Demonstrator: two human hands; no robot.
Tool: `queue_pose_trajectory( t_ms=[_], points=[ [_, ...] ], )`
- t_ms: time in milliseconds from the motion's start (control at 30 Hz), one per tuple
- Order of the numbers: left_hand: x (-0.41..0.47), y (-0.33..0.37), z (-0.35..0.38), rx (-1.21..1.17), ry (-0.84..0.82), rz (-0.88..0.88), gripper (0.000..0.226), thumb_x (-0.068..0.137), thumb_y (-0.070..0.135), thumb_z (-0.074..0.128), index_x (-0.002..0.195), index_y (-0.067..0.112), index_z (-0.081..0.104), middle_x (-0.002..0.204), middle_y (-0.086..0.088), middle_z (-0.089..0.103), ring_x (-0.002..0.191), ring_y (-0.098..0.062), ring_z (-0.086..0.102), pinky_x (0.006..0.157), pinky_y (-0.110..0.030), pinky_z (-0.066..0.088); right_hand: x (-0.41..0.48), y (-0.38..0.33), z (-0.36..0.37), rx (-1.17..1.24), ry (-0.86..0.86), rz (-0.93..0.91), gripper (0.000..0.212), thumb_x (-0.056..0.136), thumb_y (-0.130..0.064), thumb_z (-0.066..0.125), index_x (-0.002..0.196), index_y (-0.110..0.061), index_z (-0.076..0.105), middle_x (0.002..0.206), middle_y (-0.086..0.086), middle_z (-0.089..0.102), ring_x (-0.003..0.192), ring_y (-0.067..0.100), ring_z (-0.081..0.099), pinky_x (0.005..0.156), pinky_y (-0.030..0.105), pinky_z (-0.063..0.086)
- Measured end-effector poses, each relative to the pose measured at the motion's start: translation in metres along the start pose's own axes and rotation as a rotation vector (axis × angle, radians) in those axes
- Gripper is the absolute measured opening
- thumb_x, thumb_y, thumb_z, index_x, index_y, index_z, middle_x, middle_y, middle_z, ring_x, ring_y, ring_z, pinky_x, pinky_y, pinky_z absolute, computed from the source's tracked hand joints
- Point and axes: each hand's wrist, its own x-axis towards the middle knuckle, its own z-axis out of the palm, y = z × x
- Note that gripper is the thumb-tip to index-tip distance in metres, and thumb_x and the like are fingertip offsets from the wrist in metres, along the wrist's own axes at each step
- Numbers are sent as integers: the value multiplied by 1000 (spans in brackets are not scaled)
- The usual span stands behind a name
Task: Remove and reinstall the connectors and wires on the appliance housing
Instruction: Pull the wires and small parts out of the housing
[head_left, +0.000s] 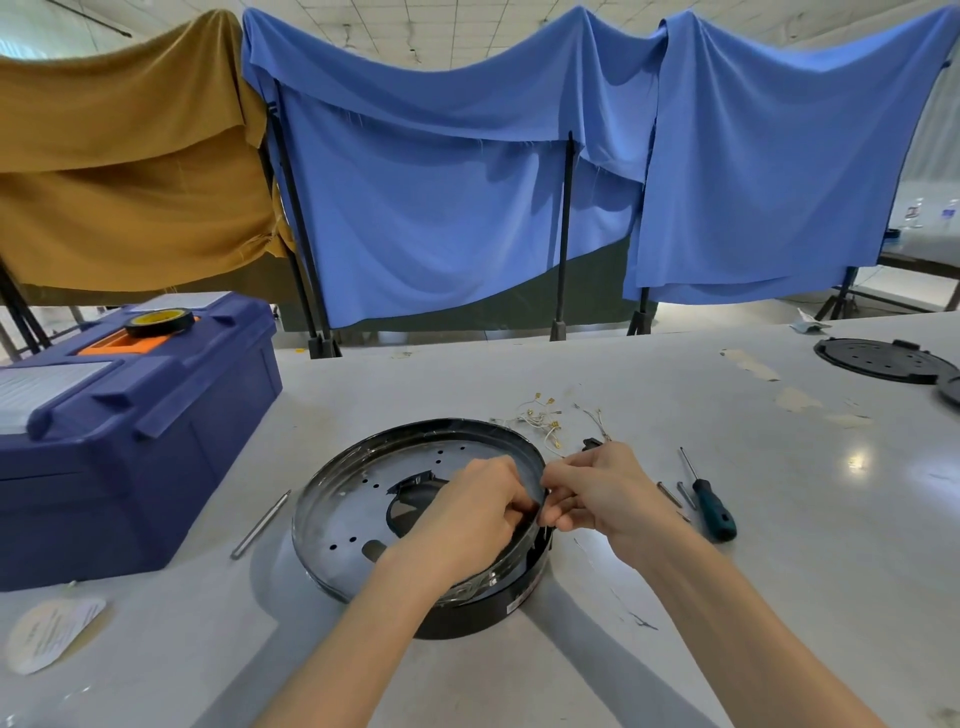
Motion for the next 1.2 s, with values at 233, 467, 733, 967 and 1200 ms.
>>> queue_pose_trajectory(
  t_ms=[233,467,733,967,1200],
  points=[
    [0,0,1,21,7,28,21,88,6,55,89,15,74,98,4,55,90,-18,53,78,-40,47,2,1,0,11,-14,-6,6,82,9,59,81,13,63,49,19,60,37,22,56,40,21,46],
    [3,-4,-1,34,23,100,18,84,6,57,80,14,73,85,9,50,77,-9,46,68,-27,40,2,3,0,12,-24,-13,8,83,8,59,80,13,63,50,20,60,37,21,54,39,21,46],
    [2,1,-2,61,23,105,14,81,6,58,78,9,72,84,-4,58,77,-19,54,70,-40,47,1,5,-2,5,-28,-27,11,83,8,57,81,15,65,51,20,59,38,21,54,40,21,45],
    [-3,5,4,-29,22,24,10,77,7,64,74,7,73,76,-9,67,69,-17,56,71,-34,45,-4,16,-4,-35,-44,-36,12,82,9,54,75,11,63,51,21,58,37,21,53,38,21,43],
    [-5,-1,8,-152,-6,-11,8,84,6,68,87,9,76,97,1,64,85,-10,57,79,-29,48,-1,20,-4,-32,7,-80,9,83,12,52,81,14,61,46,19,55,33,21,51,36,22,42]
  ],
)
